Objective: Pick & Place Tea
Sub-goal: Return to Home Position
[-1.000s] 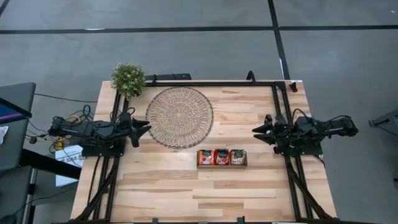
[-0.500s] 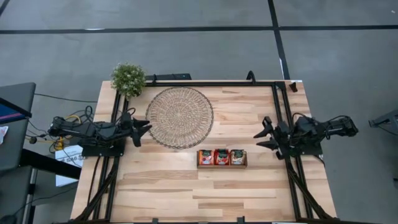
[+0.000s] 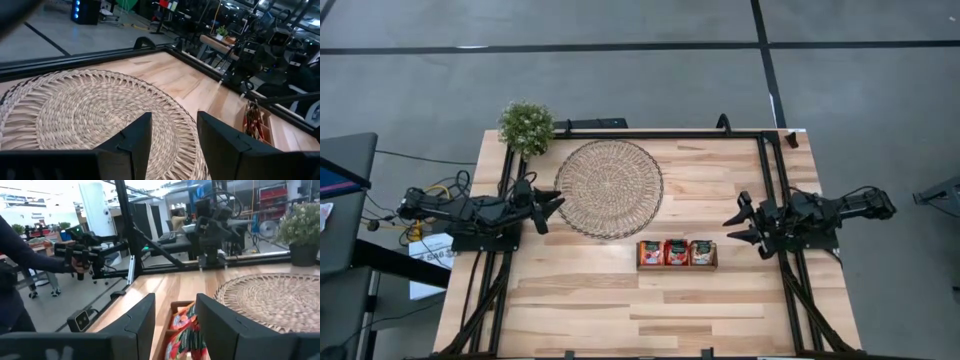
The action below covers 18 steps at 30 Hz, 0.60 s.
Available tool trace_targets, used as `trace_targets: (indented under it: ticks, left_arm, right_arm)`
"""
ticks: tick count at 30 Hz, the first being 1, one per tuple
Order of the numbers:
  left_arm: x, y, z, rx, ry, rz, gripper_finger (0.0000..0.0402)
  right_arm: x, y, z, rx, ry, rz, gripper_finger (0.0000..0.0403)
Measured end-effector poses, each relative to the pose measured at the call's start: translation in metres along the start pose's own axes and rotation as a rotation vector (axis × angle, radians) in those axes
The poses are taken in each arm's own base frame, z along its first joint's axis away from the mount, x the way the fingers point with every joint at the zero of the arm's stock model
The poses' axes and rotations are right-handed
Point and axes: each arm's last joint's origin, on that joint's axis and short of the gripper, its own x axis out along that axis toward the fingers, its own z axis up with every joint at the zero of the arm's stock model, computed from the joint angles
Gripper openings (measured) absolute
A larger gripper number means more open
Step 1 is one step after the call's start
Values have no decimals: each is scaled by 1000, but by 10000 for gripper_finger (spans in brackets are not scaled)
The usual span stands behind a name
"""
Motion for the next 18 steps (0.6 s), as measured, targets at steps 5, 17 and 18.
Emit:
trace_targets:
  ticks: [5,17,18]
  left_arm:
    - [0,0,-1,24,6,-4,149]
    - [0,0,-1,49,11,-10,149]
    - [0,0,-1,49,12,-11,149]
  right_arm:
    - [0,0,-3,-2,26,-3,133]
    - [0,0,-3,-4,26,-3,135]
    - [0,0,-3,-4,26,-3,136]
